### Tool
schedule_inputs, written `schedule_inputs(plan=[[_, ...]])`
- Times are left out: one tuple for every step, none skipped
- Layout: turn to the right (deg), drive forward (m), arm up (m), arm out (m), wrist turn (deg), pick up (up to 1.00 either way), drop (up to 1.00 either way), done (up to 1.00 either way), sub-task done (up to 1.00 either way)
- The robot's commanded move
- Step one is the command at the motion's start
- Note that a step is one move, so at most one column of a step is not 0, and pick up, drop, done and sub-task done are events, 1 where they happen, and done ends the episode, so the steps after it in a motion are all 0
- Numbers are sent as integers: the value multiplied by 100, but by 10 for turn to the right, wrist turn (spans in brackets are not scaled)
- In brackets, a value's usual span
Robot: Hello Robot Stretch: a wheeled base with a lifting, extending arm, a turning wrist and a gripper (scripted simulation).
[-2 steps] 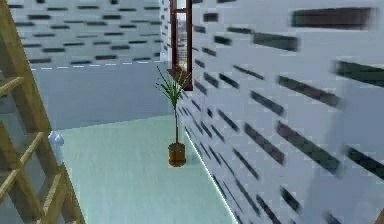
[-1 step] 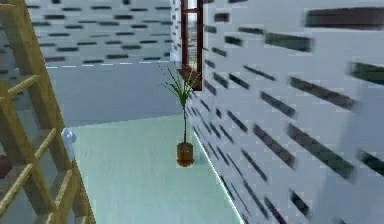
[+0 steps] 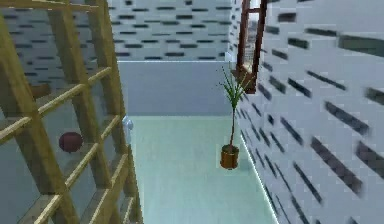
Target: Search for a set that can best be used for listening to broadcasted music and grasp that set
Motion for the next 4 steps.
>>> schedule_inputs(plan=[[0,15,0,0,0,0,0,0,0],[150,0,0,0,0,0,0,0,0],[0,90,0,0,0,0,0,0,0],[-450,0,0,0,0,0,0,0,0]])
